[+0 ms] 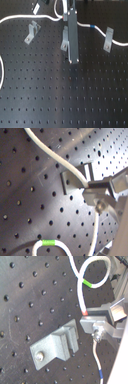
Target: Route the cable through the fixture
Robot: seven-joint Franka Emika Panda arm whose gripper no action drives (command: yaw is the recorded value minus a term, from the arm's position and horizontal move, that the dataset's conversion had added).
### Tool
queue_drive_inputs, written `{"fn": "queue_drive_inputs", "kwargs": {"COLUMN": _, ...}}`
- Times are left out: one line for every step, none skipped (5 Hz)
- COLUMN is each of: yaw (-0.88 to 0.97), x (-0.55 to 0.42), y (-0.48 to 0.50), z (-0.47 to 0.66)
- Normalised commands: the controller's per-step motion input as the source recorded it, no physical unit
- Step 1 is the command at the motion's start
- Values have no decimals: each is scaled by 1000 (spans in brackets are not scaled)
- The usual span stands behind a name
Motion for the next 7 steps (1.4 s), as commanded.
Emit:
{"fn": "queue_drive_inputs", "kwargs": {"yaw": 788, "x": -142, "y": 155, "z": 166}}
{"fn": "queue_drive_inputs", "kwargs": {"yaw": 803, "x": -163, "y": 141, "z": 162}}
{"fn": "queue_drive_inputs", "kwargs": {"yaw": 851, "x": -49, "y": 150, "z": 252}}
{"fn": "queue_drive_inputs", "kwargs": {"yaw": 874, "x": 31, "y": 188, "z": 346}}
{"fn": "queue_drive_inputs", "kwargs": {"yaw": 918, "x": 65, "y": 139, "z": 249}}
{"fn": "queue_drive_inputs", "kwargs": {"yaw": 854, "x": -28, "y": 126, "z": -75}}
{"fn": "queue_drive_inputs", "kwargs": {"yaw": 746, "x": -66, "y": 133, "z": -302}}
